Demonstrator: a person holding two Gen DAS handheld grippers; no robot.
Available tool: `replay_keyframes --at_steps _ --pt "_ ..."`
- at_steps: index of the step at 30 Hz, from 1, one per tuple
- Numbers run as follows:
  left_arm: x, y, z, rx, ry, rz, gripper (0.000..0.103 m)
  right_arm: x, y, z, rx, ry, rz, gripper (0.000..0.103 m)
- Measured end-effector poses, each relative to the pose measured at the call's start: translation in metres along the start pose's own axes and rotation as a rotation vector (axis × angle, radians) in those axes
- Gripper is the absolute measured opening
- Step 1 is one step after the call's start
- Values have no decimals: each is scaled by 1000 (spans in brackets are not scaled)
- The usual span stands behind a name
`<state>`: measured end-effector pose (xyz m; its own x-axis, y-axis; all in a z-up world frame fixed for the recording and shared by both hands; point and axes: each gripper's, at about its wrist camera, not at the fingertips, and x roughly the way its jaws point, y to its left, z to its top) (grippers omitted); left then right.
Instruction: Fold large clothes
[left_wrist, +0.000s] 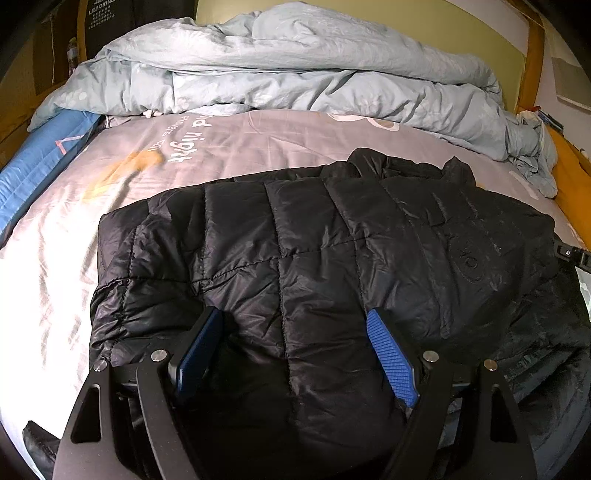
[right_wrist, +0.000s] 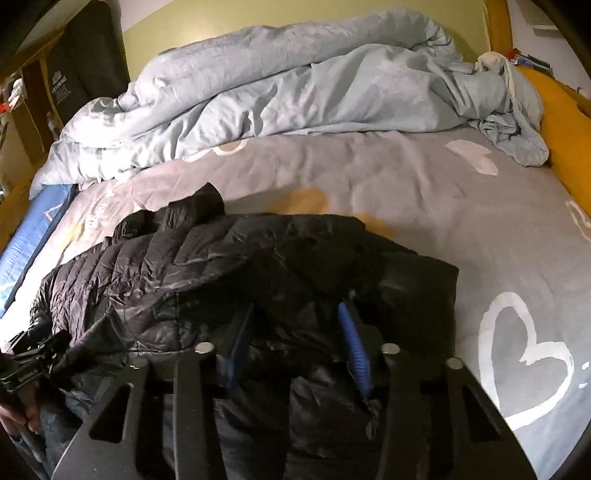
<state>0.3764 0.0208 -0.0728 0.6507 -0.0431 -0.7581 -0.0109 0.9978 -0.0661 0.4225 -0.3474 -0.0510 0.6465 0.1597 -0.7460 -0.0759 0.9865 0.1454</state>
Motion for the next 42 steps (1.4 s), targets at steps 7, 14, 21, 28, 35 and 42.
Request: replay_keyframes --at_steps 7,14,21,28,35,42 --pt "-1 0 0 -3 2 -2 82 -24 -6 -10 -38 -14 -58 0" --pt "-2 0 -1 -1 4 -5 82 -74 -19 -8 0 -99 -7 0" --pt "1 -5 -2 34 25 15 82 -31 -38 -12 52 45 -59 0" --pt "3 -3 -1 33 34 15 82 -29 -32 -16 -3 56 -288 6" --pt "3 -4 -1 35 34 18 82 -77 2 0 41 -234 37 7" --pt "2 -4 -1 33 35 17 82 -16 44 -2 -46 0 136 7"
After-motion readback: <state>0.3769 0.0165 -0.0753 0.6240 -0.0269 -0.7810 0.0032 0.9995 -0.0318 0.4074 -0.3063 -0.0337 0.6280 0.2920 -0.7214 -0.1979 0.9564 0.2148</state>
